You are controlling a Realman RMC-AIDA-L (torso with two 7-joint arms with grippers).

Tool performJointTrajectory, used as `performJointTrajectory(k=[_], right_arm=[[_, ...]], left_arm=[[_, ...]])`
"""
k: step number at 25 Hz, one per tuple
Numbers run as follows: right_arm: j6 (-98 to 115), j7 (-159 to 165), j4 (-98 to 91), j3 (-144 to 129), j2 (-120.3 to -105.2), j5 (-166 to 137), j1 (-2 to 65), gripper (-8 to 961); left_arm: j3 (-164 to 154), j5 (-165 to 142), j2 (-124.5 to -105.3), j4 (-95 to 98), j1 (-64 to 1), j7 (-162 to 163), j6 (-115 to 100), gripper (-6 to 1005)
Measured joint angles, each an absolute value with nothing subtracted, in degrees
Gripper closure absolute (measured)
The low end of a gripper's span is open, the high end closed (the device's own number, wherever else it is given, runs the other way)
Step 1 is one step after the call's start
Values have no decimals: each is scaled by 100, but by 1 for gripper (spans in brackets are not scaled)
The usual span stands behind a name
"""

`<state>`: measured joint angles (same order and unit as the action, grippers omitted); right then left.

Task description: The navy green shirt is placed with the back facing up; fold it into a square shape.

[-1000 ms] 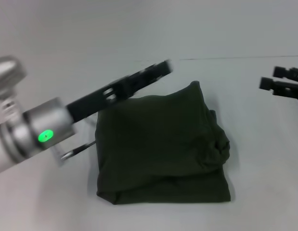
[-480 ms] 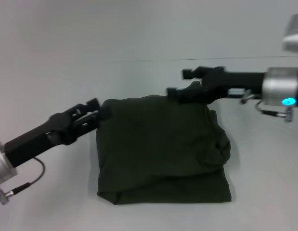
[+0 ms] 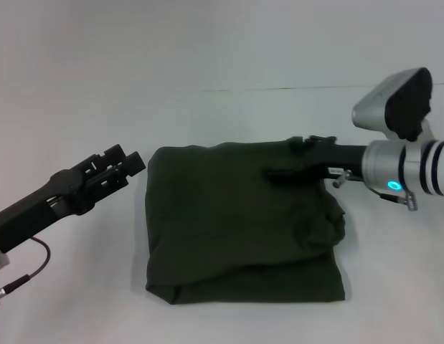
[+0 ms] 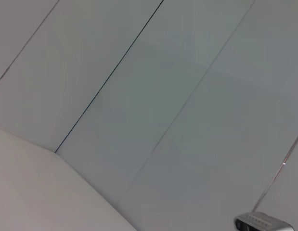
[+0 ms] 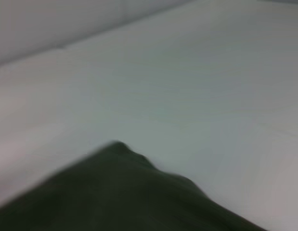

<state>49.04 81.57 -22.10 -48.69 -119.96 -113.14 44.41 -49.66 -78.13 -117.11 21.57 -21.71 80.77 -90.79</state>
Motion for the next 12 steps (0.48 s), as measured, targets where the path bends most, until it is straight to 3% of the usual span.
performJointTrajectory(k=[8,12], right_arm=[[5094,8142,-2526,-4689,-11920,-10543,3954,11],[6604,8590,-3047,-4638,-11715,-10219,3736,11]], left_arm=[[-4965,-7815,-11687,2166,-2231,8089,-9037,208],[-4966,-7815,-11622,2190,-2273,8120,-9050,208]])
